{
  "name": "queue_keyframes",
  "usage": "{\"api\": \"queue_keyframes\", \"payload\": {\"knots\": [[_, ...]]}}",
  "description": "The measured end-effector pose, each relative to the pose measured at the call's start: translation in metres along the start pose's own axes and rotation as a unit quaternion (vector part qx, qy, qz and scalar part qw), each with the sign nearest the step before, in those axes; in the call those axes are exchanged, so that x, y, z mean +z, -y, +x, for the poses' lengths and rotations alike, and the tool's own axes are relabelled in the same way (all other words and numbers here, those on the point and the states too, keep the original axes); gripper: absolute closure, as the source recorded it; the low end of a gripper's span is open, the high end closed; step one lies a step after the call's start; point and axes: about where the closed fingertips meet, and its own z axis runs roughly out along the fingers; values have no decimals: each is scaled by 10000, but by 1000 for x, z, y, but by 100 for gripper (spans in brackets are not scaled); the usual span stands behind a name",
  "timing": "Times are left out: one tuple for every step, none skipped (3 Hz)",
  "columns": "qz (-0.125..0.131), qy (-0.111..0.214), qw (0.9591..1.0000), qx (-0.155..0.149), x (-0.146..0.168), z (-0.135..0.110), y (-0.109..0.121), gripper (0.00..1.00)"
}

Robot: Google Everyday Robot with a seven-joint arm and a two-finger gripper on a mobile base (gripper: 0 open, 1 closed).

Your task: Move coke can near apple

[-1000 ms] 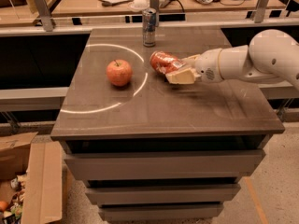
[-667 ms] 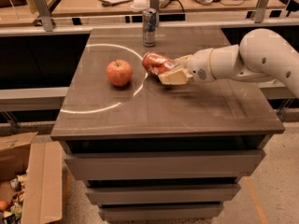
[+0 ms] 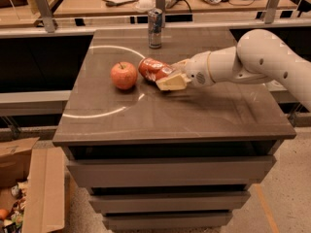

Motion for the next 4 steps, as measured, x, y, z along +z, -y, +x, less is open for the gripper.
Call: {"api": "queue_keyframes", "payload": {"knots": [[-123,-59,9999,-12,9,0,-4,62],[-221,-97,9997,-8,12,1,-8,38],[-246,-109,9996,19,10,3,-10,15],[-217,-106,9997,52,5,6,-10,0]]}}
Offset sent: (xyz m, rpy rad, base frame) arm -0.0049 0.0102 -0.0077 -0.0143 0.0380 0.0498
